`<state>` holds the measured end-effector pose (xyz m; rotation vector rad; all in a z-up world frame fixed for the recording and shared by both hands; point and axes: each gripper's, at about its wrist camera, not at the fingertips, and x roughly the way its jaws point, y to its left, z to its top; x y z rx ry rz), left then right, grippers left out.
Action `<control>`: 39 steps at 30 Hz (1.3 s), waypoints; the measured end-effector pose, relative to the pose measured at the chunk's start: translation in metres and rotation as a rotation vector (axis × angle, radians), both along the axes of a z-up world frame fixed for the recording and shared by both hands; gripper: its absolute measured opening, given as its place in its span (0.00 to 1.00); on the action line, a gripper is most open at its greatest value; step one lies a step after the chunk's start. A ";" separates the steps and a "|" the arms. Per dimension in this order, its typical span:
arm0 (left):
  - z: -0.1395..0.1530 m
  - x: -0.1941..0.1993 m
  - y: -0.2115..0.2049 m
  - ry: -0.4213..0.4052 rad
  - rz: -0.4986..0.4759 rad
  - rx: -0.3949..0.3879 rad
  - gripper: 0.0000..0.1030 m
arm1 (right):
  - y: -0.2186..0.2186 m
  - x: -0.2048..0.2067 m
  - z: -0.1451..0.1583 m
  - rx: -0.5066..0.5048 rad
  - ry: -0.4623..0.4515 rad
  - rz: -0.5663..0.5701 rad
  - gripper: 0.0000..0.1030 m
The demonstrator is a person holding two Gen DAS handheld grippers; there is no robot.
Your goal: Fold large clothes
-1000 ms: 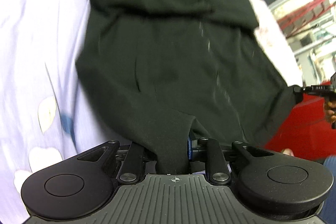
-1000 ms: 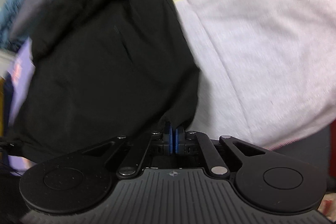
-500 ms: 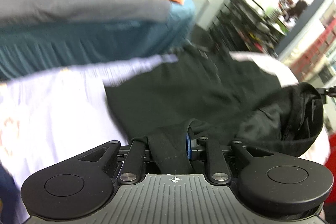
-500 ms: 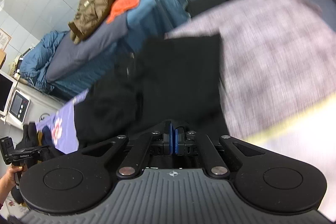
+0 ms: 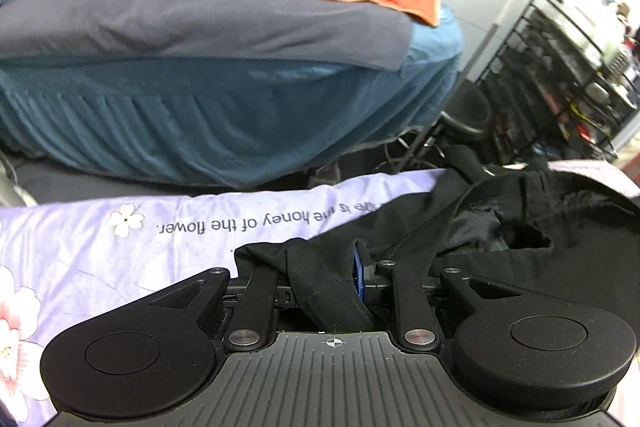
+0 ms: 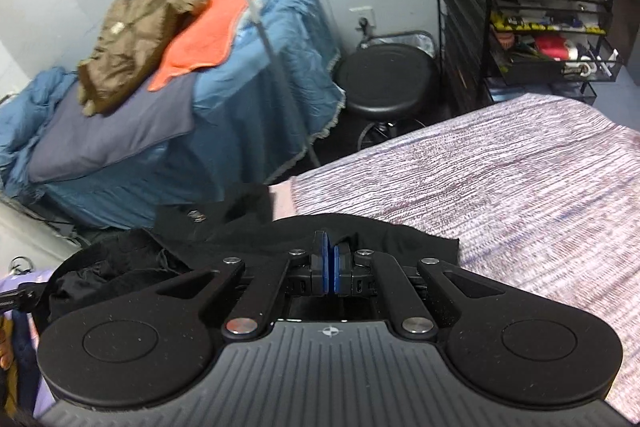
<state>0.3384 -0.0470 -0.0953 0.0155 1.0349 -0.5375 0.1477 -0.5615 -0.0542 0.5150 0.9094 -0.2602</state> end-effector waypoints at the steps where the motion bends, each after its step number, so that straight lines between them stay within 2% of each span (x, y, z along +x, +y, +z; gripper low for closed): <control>1: -0.004 0.005 0.001 0.012 0.009 -0.001 0.62 | -0.001 0.006 -0.007 -0.012 0.012 -0.001 0.04; 7: -0.032 0.027 0.003 0.110 0.076 -0.021 0.65 | -0.012 0.014 -0.033 0.002 0.044 -0.050 0.04; 8: -0.035 0.029 0.004 0.127 0.093 -0.030 0.70 | -0.014 0.015 -0.037 0.006 0.047 -0.057 0.04; 11: -0.045 0.035 0.010 0.163 0.156 -0.042 0.98 | -0.013 0.020 -0.048 -0.002 0.077 -0.078 0.04; 12: -0.046 0.037 0.015 0.166 0.182 -0.047 1.00 | -0.013 0.021 -0.052 0.005 0.082 -0.096 0.04; 16: -0.046 0.045 0.044 0.199 0.278 -0.138 1.00 | -0.014 0.020 -0.059 0.014 0.079 -0.118 0.06; 17: -0.043 0.046 0.051 0.185 0.300 -0.131 1.00 | -0.015 0.019 -0.059 0.025 0.073 -0.121 0.08; 21: -0.024 0.048 0.069 0.080 0.332 0.008 1.00 | -0.029 0.008 -0.055 0.136 0.025 -0.202 0.15; 25: -0.012 0.040 0.083 0.083 0.314 0.009 1.00 | -0.038 -0.002 -0.053 0.221 -0.029 -0.295 0.17; 27: -0.006 0.026 0.081 0.059 0.257 0.019 1.00 | -0.037 -0.010 -0.051 0.277 -0.082 -0.336 0.34; 29: -0.002 0.008 0.074 0.042 0.190 0.034 1.00 | -0.035 -0.022 -0.048 0.333 -0.176 -0.395 0.77; 30: -0.002 -0.003 0.069 0.037 0.156 0.039 1.00 | -0.034 -0.028 -0.044 0.325 -0.213 -0.428 0.81; 31: -0.004 -0.013 0.063 0.035 0.128 0.043 1.00 | -0.033 -0.031 -0.039 0.300 -0.223 -0.445 0.78; 33: -0.007 -0.037 0.053 0.038 0.077 0.048 1.00 | -0.025 -0.028 -0.028 0.186 -0.177 -0.403 0.74; 34: -0.009 -0.048 0.048 0.039 0.057 0.051 1.00 | -0.015 -0.023 -0.021 0.110 -0.158 -0.334 0.74; 37: -0.016 -0.081 0.028 0.041 0.002 0.075 1.00 | 0.034 -0.003 -0.005 -0.133 -0.097 -0.009 0.74; 39: -0.020 -0.099 0.017 0.062 -0.024 0.074 1.00 | 0.066 0.009 -0.001 -0.233 -0.085 0.169 0.74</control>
